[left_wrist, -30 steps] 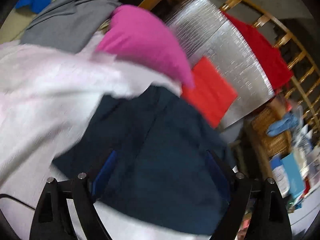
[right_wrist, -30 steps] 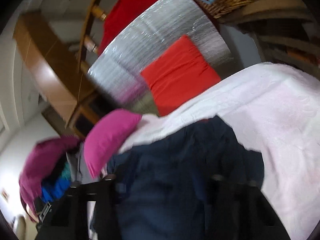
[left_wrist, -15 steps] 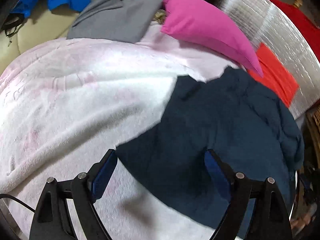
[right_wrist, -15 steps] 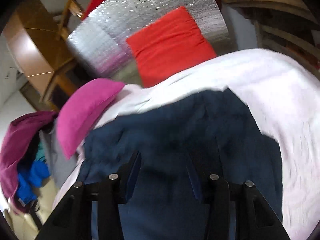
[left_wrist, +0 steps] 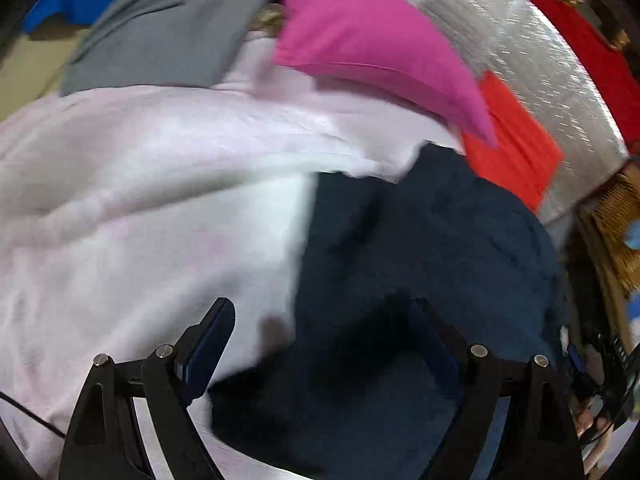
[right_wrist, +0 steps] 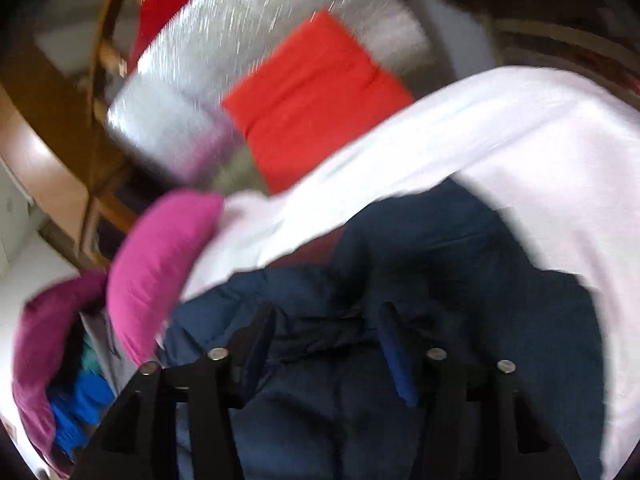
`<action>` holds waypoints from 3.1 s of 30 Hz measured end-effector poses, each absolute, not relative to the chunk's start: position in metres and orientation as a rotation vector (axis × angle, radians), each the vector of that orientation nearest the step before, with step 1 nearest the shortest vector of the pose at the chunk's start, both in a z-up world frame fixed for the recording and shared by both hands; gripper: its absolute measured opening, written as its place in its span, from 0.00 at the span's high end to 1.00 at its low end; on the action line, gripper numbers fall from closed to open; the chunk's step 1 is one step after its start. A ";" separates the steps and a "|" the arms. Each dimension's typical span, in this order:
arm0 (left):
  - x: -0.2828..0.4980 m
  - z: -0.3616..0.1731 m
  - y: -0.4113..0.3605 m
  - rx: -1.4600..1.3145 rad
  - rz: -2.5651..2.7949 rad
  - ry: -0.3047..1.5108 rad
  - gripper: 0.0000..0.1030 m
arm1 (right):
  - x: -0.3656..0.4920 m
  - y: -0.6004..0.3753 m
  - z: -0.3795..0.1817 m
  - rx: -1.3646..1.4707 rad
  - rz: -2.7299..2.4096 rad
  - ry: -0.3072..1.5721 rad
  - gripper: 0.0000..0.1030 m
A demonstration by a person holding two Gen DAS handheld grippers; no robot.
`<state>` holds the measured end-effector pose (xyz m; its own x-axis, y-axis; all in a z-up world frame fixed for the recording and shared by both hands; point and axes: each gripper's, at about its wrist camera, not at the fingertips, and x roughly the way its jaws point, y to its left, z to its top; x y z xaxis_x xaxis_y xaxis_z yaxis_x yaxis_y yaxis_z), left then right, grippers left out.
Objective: Fold large clothes
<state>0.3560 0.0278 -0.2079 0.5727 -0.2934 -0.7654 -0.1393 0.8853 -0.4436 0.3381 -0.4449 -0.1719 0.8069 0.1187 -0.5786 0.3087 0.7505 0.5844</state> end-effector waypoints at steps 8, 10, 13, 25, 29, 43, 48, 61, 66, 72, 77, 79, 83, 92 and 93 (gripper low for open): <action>0.349 -0.206 0.017 -0.455 -0.129 0.968 0.81 | 0.223 -0.504 -0.187 0.822 -0.283 0.611 0.34; 0.344 -0.204 0.014 -0.438 -0.131 0.971 0.87 | 0.216 -0.515 -0.196 0.856 -0.284 0.623 0.34; 0.337 -0.202 0.012 -0.423 -0.128 0.974 0.90 | 0.225 -0.519 -0.220 0.952 -0.210 0.668 0.34; 0.306 -0.212 0.014 -0.371 -0.110 1.056 0.92 | 0.269 -0.462 -0.178 0.480 -0.241 0.671 0.71; 0.302 -0.213 0.022 -0.433 -0.092 1.061 0.88 | 0.285 -0.455 -0.201 0.353 -0.342 0.775 0.55; 0.246 -0.172 0.029 -0.419 -0.053 0.939 0.50 | 0.189 -0.488 -0.172 0.750 -0.157 0.671 0.28; 0.224 -0.187 0.034 -0.523 -0.131 1.055 0.38 | 0.155 -0.472 -0.187 0.845 -0.082 0.700 0.24; 0.247 -0.224 0.042 -0.840 -0.146 1.133 0.27 | 0.172 -0.470 -0.249 1.092 -0.049 0.764 0.22; 0.271 -0.236 0.044 -0.936 -0.141 1.105 0.27 | 0.196 -0.477 -0.263 1.172 -0.035 0.719 0.21; 0.279 -0.239 0.045 -0.995 -0.153 1.032 0.45 | 0.222 -0.478 -0.269 1.191 -0.012 0.673 0.23; 0.286 -0.226 0.043 -0.918 -0.149 0.966 0.74 | 0.232 -0.468 -0.269 1.112 -0.034 0.712 0.52; 0.285 -0.221 0.040 -0.892 -0.149 0.947 0.79 | 0.231 -0.463 -0.259 1.045 -0.046 0.708 0.60; 0.276 -0.201 0.042 -0.832 -0.152 0.886 0.84 | 0.226 -0.451 -0.233 0.929 -0.055 0.679 0.65; 0.242 -0.209 0.056 -0.739 -0.157 1.007 0.82 | 0.180 -0.441 -0.224 0.896 -0.033 0.745 0.65; 0.244 -0.215 0.057 -0.725 -0.152 1.036 0.73 | 0.180 -0.441 -0.232 0.904 -0.038 0.781 0.65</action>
<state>0.2438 0.0565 -0.2147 0.5219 -0.4414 -0.7300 -0.2137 0.7608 -0.6128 0.1802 -0.4412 -0.2322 0.7293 0.2831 -0.6229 0.3426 0.6370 0.6906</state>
